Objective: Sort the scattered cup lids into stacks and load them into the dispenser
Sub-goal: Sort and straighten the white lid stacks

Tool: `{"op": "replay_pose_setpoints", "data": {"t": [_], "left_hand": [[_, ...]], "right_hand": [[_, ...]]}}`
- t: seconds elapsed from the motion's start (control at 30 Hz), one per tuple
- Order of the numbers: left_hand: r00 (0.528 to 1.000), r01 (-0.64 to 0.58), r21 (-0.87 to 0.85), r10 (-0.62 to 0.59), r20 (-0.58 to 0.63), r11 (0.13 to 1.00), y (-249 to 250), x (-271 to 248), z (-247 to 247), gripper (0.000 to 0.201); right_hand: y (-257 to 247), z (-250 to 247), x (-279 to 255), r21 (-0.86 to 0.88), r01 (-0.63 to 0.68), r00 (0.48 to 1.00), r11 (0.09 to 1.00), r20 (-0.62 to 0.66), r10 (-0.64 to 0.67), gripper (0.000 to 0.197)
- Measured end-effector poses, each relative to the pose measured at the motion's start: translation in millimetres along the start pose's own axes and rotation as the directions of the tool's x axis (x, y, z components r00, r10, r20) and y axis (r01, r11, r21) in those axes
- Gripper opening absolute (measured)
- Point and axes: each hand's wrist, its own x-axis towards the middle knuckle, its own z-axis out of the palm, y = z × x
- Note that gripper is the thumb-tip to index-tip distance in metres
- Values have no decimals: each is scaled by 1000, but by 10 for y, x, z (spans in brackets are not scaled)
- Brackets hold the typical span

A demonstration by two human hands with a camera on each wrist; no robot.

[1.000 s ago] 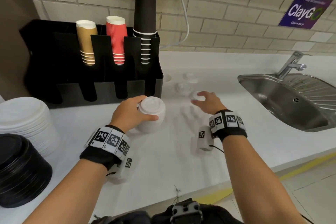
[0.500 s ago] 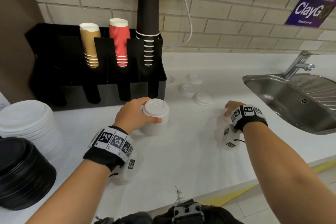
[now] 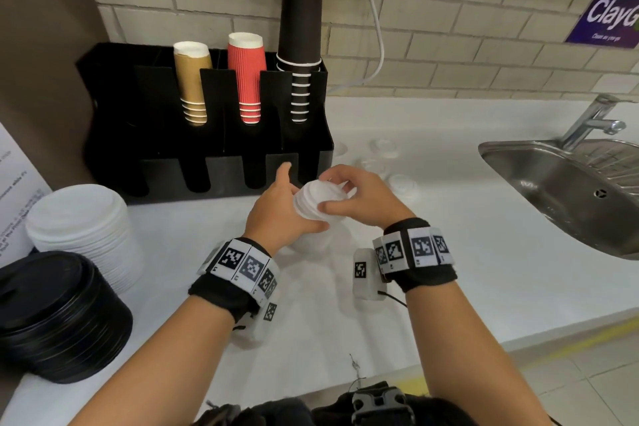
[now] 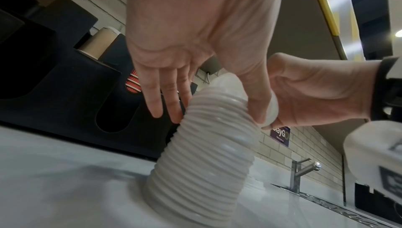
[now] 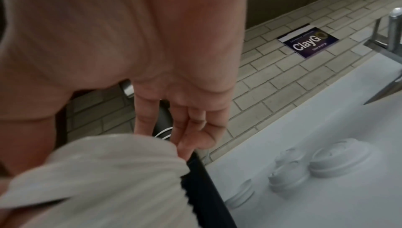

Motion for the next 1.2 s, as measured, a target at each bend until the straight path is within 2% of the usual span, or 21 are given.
{"op": "replay_pose_setpoints", "data": {"t": [0.07,0.13,0.23,0.43,0.5,0.6,0.67,0.73,0.87,0.93,0.97,1.03,1.1,1.2], "left_hand": [[1000,-3,-20,3,-4,1000,-15,3,10,133],[1000,-11,-19,11,-3,1000,-25,2,17,135],[1000,-12,5,12,-8,1000,-36,19,18,135],[1000,-26,4,27,-14,1000,-60,44,50,128],[1000,-27,10,27,-2,1000,-55,44,54,117],[998,-57,26,57,4,998,-74,41,50,80],[997,-77,-30,78,7,997,-88,23,45,64],[995,-97,-95,99,12,991,-96,5,50,56],[995,-96,-149,97,0,984,-97,9,50,49],[997,-75,-119,73,-22,990,-91,42,56,49],[998,-60,-107,57,-26,992,-85,59,64,50],[999,-36,-86,34,-27,996,-66,74,85,51],[999,-21,-67,19,-29,998,-48,79,96,51],[999,6,-53,-9,-48,999,-29,92,116,53]], "right_hand": [[2,75,7,-20,6,1000,1000,-19,-6,41],[-2,121,14,-56,18,998,998,-51,-21,41],[-15,175,32,-98,23,997,995,-71,-31,40],[-33,222,9,-72,14,997,997,-68,-19,40],[-28,217,7,-59,20,997,998,-68,-24,40],[4,206,10,-48,31,998,998,-48,-34,41],[35,196,2,-3,27,999,1000,-44,-28,41],[82,187,-7,55,20,999,998,-39,-18,41],[228,26,63,198,-35,996,980,82,19,27],[381,-208,205,111,-168,985,979,64,162,32],[491,-349,297,0,-264,964,965,37,264,41],[747,-595,486,-244,-418,905,875,-26,425,56],[970,-740,664,-367,-489,864,791,-78,497,61],[1191,-809,831,-476,-486,849,733,-57,526,63]]}}
